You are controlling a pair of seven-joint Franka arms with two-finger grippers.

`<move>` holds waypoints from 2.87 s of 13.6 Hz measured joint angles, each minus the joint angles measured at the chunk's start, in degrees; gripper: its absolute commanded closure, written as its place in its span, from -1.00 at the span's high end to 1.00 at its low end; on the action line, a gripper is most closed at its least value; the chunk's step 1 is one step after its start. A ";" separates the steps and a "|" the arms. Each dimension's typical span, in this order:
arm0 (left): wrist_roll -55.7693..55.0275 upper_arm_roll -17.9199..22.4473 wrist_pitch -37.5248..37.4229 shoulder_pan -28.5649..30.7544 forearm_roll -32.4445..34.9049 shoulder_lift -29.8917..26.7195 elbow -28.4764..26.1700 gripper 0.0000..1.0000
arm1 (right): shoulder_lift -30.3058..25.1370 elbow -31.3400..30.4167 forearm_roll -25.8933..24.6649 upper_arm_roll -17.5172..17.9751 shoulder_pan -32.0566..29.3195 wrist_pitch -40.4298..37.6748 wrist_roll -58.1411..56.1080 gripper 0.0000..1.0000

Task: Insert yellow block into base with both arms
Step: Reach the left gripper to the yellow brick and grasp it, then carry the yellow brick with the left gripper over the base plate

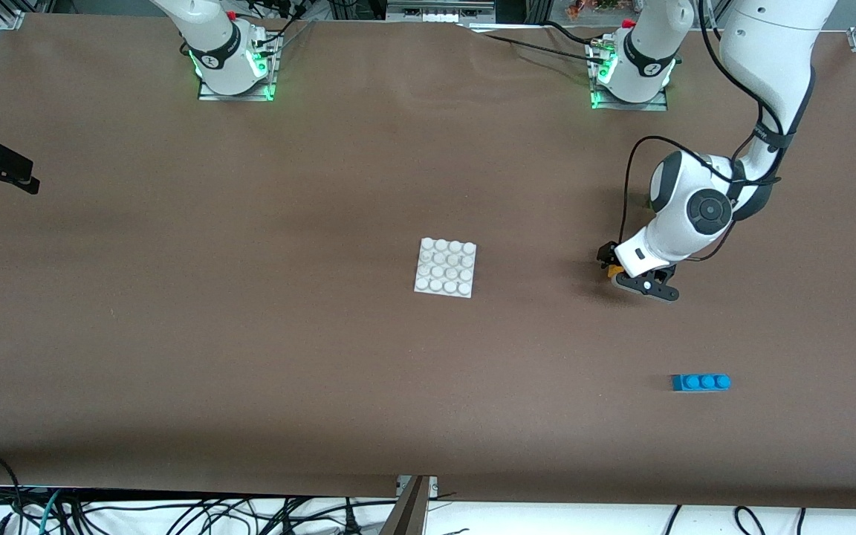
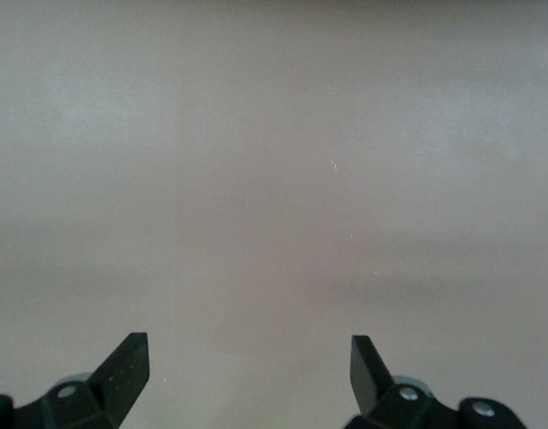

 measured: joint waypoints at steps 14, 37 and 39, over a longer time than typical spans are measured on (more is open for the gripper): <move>-11.69 -5.79 -24.89 -1.24 -0.03 -3.75 19.02 -0.42 | 0.19 -0.04 0.00 0.15 0.00 0.00 0.00 1.00; -40.62 -6.68 -25.96 -28.92 0.18 21.34 43.84 -0.45 | 0.20 -0.09 -0.01 0.24 0.02 0.00 0.00 1.00; -40.62 -6.58 -25.77 -29.03 0.18 21.75 43.86 -0.45 | 0.24 -0.09 0.00 0.24 0.02 0.00 0.00 1.00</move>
